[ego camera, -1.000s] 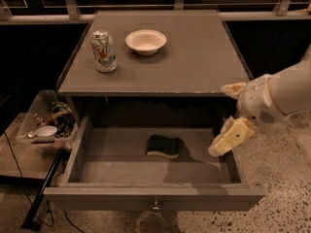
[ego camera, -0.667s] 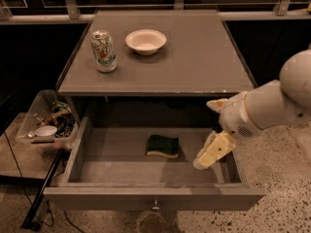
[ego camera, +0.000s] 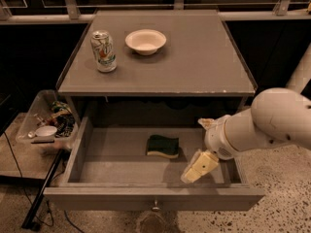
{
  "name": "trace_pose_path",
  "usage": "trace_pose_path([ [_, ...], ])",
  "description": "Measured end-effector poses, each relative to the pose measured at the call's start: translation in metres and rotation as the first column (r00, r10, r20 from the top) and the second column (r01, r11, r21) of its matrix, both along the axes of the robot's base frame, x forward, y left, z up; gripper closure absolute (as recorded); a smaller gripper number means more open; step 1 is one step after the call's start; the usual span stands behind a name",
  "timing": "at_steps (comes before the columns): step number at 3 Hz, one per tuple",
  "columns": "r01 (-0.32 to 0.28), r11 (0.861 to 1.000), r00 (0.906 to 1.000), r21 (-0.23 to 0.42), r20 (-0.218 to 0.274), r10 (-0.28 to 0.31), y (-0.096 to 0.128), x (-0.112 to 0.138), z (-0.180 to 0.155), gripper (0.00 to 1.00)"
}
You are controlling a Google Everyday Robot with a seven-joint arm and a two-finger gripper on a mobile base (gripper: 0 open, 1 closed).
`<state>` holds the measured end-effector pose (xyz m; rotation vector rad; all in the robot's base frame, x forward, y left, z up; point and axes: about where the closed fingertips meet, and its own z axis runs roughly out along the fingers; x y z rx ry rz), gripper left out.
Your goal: Pick sponge from top drawer and place on counter
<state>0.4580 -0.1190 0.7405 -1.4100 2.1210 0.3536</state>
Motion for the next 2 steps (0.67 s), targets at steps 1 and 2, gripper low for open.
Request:
trace_pose_path([
  [1, 0.04, 0.999, 0.996, -0.002, 0.08, -0.04, 0.0002, 0.0263, -0.0168, 0.0],
  [2, 0.057, 0.998, 0.992, 0.003, 0.112, -0.057, -0.0005, 0.0347, -0.0122, 0.0],
])
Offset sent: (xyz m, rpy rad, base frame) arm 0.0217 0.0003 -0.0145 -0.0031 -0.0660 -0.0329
